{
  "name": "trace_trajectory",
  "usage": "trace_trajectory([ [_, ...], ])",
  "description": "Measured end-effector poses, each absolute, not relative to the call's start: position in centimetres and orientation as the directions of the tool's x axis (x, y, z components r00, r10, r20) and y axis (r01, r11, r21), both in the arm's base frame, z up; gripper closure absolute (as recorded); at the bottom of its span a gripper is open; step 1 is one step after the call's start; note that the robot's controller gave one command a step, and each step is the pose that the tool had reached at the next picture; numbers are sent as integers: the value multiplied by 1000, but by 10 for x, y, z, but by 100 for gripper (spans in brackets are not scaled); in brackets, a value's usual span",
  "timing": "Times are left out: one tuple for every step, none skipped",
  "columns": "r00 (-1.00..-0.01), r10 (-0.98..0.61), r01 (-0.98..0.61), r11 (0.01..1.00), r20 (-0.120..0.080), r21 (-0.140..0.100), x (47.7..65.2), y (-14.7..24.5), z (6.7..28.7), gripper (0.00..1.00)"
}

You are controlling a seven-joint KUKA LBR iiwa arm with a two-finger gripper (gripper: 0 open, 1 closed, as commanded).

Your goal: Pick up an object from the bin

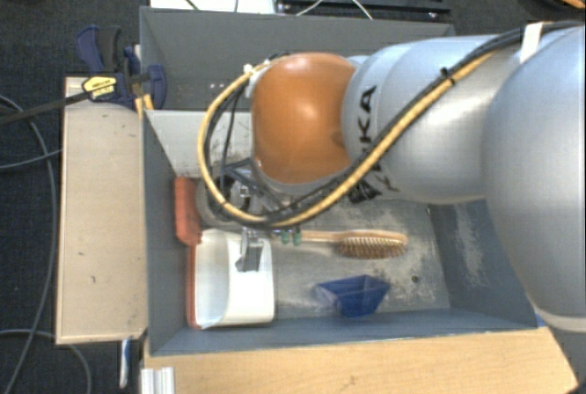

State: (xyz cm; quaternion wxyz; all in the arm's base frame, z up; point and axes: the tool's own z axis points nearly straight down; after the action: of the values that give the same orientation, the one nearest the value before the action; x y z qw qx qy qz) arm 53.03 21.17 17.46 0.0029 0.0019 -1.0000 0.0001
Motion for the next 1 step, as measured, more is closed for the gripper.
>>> trace_trajectory([
  [-1000,3,3,1000,-2,1,532,210,180,0],
])
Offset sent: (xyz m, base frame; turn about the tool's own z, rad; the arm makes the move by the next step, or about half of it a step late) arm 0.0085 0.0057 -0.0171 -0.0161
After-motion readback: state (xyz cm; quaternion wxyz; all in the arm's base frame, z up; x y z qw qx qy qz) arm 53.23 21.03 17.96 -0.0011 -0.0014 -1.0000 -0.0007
